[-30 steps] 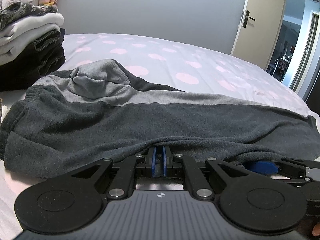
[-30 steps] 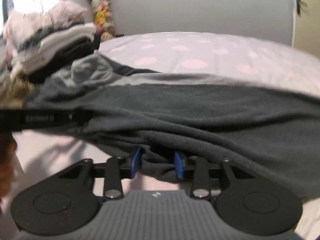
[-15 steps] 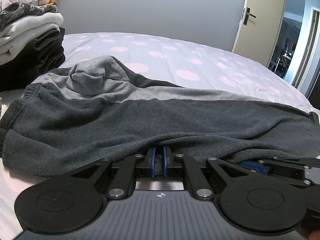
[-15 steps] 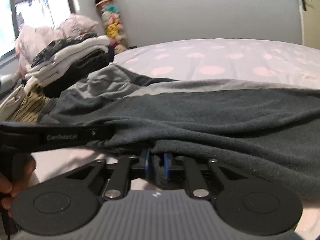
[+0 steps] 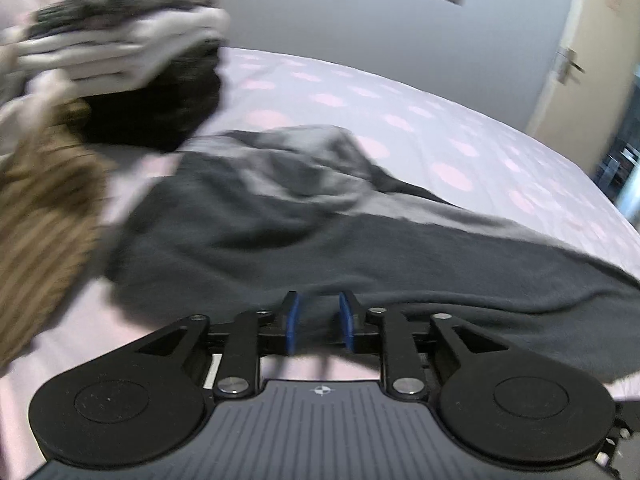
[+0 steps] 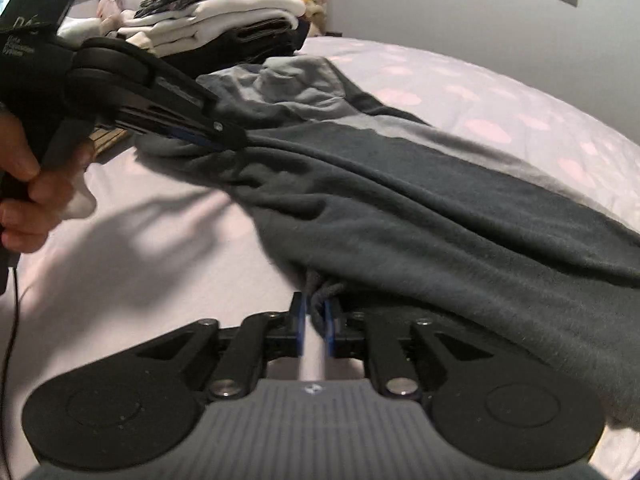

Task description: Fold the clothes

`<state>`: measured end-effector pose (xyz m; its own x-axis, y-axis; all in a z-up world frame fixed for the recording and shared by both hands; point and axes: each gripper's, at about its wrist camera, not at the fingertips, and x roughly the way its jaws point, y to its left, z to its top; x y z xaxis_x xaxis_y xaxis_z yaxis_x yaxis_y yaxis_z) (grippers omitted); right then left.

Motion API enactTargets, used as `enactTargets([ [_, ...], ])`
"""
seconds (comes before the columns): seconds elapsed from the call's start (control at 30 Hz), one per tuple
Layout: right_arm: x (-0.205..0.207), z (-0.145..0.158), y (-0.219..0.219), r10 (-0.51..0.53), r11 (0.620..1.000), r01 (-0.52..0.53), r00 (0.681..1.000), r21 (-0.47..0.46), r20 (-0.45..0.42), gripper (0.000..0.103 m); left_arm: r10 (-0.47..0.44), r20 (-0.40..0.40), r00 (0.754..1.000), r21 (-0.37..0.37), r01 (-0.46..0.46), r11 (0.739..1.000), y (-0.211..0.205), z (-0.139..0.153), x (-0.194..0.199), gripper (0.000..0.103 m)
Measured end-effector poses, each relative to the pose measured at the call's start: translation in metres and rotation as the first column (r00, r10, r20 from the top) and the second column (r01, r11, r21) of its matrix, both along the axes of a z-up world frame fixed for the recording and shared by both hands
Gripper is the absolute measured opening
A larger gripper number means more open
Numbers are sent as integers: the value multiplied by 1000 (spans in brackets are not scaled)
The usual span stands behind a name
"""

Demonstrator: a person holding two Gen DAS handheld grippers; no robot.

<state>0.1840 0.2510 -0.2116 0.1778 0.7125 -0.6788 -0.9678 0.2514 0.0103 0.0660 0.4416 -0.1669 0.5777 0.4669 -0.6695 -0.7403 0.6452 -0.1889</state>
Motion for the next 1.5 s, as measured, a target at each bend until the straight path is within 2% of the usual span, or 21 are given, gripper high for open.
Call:
enactTargets([
  [0.1,-4,2,-10,-18,1000,18,1000,8,-11,27,155,25,988,-43,-154,987,15,4,-22,40],
  [0.2,-4,6,-12,-62,998,62,998,31,5,26,276,56,960,-141,-266,954,35,0,-40,50],
  [0.27,0,10,-14,-96,994,95,995,47,10,27,325,77,943,-212,-303,929,49,-8,-50,52],
  [0.37,9,14,-16,-119,990,121,992,68,-30,28,417,108,903,-305,-369,878,69,-22,-64,58],
  [0.47,12,14,-16,-123,990,125,992,67,-33,30,458,142,878,-377,-380,845,88,-38,-66,58],
  [0.5,12,14,-16,-121,990,123,992,67,-27,30,462,158,873,-381,-377,844,92,-42,-64,59],
  [0.6,16,14,-15,-119,991,121,993,65,-22,33,436,189,880,-331,-361,872,96,-45,-55,59],
  [0.67,21,14,-18,-128,989,130,991,68,-38,35,421,191,887,-292,-359,887,95,-47,-50,55],
  [0.7,26,15,-20,-139,987,142,989,72,-52,36,415,191,889,-272,-358,893,94,-48,-48,45],
  [0.73,31,17,-23,-155,984,160,986,79,-68,36,411,190,892,-256,-360,897,94,-47,-46,30],
  [0.83,52,30,-38,-239,961,257,959,107,-151,41,426,218,878,-240,-374,896,91,-40,-47,21],
  [0.93,88,44,-69,-359,902,409,887,135,-290,46,411,257,875,-160,-381,911,83,-24,-49,19],
  [1.0,119,51,-97,-449,845,518,822,132,-351,49,413,244,877,-168,-382,909,84,-23,-50,19],
  [1.07,155,53,-135,-554,773,627,743,99,-375,54,425,203,882,-187,-391,901,87,-29,-50,19],
  [1.13,190,52,-178,-650,684,726,651,71,-393,56,431,169,886,-192,-399,897,88,-34,-49,19],
  [1.27,253,44,-274,-786,467,884,415,-1,-459,56,420,135,898,-151,-400,904,83,-33,-41,20],
  [1.37,283,34,-333,-854,295,955,250,-28,-455,56,412,112,904,-125,-399,908,81,-35,-36,21],
  [1.47,299,16,-371,-848,191,981,148,-33,-509,56,410,94,907,-115,-399,910,81,-40,-33,21],
  [1.5,304,11,-376,-838,179,984,138,-27,-527,57,411,91,907,-111,-401,910,81,-40,-33,21],
])
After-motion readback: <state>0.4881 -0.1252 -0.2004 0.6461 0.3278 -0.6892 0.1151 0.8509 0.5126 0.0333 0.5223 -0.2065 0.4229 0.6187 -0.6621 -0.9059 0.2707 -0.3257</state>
